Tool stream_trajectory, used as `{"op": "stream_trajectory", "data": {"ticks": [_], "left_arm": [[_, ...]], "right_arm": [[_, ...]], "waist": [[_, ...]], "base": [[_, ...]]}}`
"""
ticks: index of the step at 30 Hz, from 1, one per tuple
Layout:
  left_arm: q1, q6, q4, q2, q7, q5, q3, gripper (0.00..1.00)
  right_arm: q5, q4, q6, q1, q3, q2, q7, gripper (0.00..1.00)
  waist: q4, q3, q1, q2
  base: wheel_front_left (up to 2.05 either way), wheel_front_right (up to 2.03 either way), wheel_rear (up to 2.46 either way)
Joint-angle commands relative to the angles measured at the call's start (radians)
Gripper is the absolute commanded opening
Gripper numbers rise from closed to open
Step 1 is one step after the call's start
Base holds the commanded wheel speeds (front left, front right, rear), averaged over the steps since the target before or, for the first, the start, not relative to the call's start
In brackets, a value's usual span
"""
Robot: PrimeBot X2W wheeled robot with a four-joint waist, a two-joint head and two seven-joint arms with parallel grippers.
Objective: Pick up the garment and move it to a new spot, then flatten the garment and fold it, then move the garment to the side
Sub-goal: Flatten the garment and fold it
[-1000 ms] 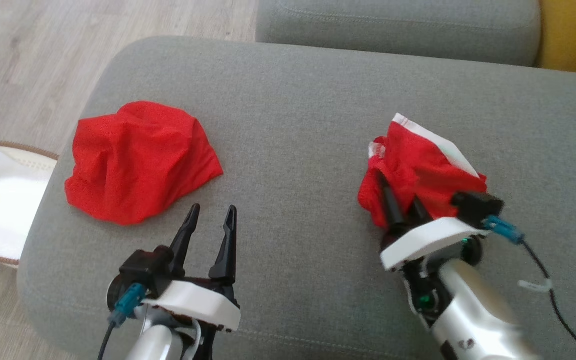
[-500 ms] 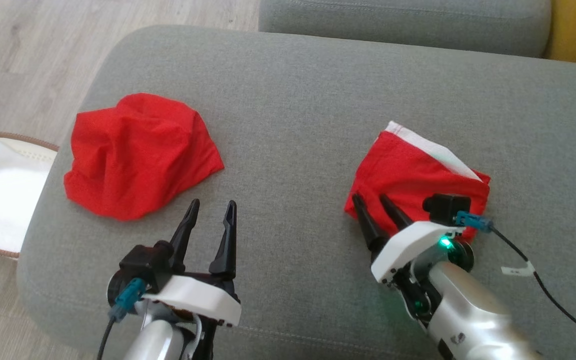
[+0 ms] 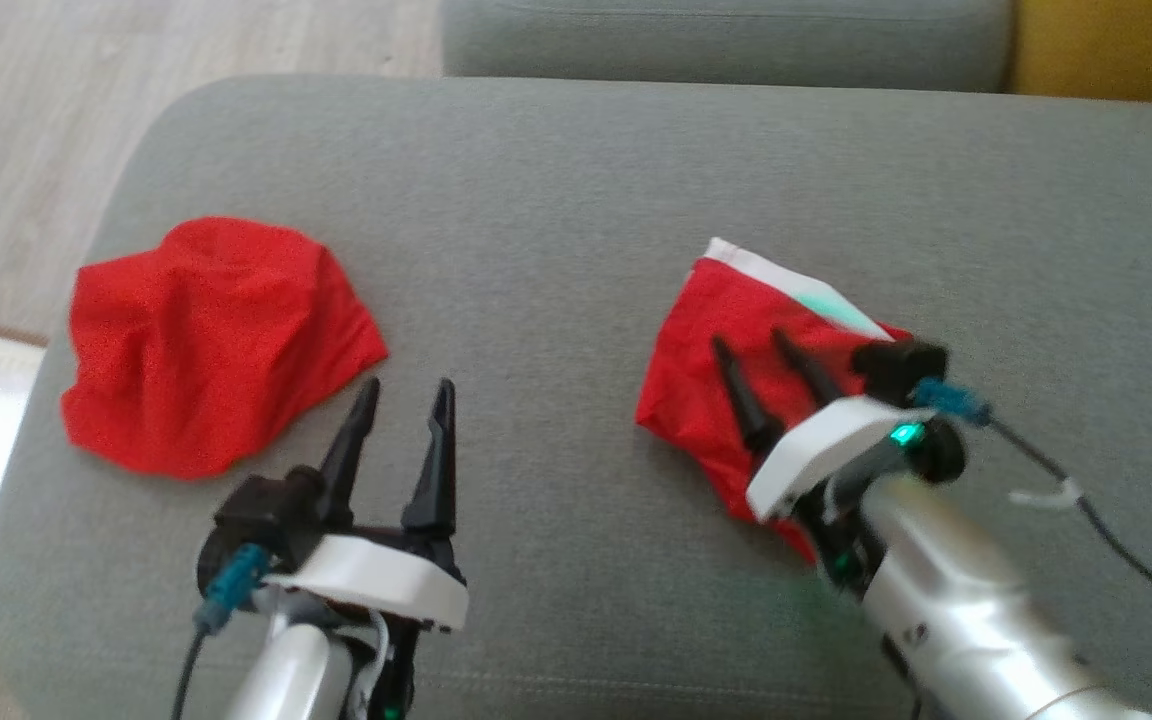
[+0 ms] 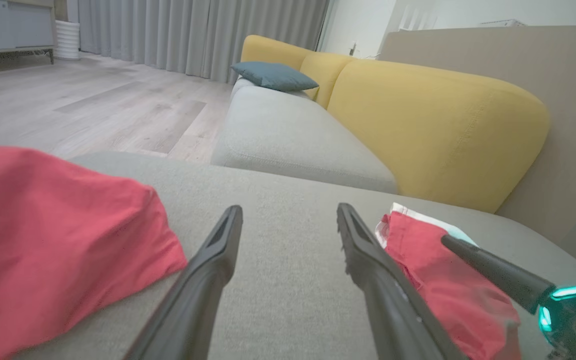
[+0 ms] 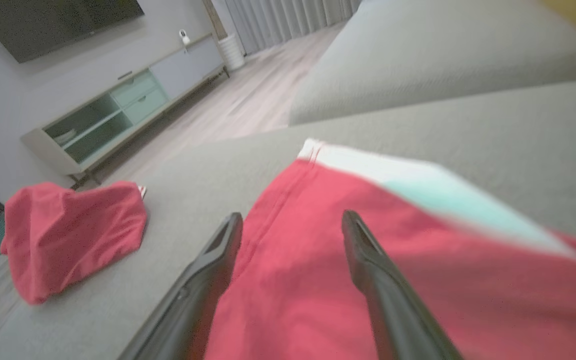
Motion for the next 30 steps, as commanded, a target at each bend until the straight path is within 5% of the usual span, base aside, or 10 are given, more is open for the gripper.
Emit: {"op": "stream_trajectory", "data": {"ticks": [1, 8, 13, 28, 30], "left_arm": [[-0.057, 0.003, -0.046, 0.002, -0.012, 0.006, 0.041, 1.00], [-0.074, 0.002, -0.084, 0.002, -0.012, 0.010, 0.073, 1.00], [-0.078, 0.000, -0.092, 0.002, -0.012, 0.018, 0.090, 1.00], [-0.053, -0.003, -0.092, 0.002, -0.012, 0.028, 0.067, 1.00], [-0.055, -0.006, -0.090, 0.002, -0.012, 0.028, 0.060, 1.00]], "right_arm": [[-0.061, -0.058, 0.007, -0.032, -0.050, 0.000, -0.015, 1.00], [-0.372, -0.361, 0.007, 0.157, -0.392, -0.004, -0.016, 1.00], [-0.502, -0.550, 0.007, 0.309, -0.523, 0.008, -0.016, 1.00], [-0.478, -0.683, 0.007, 0.448, -0.528, 0.010, -0.015, 1.00], [-0.478, -0.690, 0.007, 0.445, -0.531, 0.010, -0.015, 0.00]], "waist": [[-0.029, -0.006, 0.0000, 0.0000], [-0.086, -0.015, 0.0000, 0.0000], [-0.118, -0.019, 0.0000, 0.0000], [-0.147, -0.018, 0.0000, 0.0000], [-0.139, -0.011, 0.0000, 0.0000]], "base": [[0.00, 0.00, 0.00], [0.00, 0.00, 0.00], [0.00, 0.00, 0.00], [0.00, 0.00, 0.00], [0.00, 0.00, 0.00]]}}
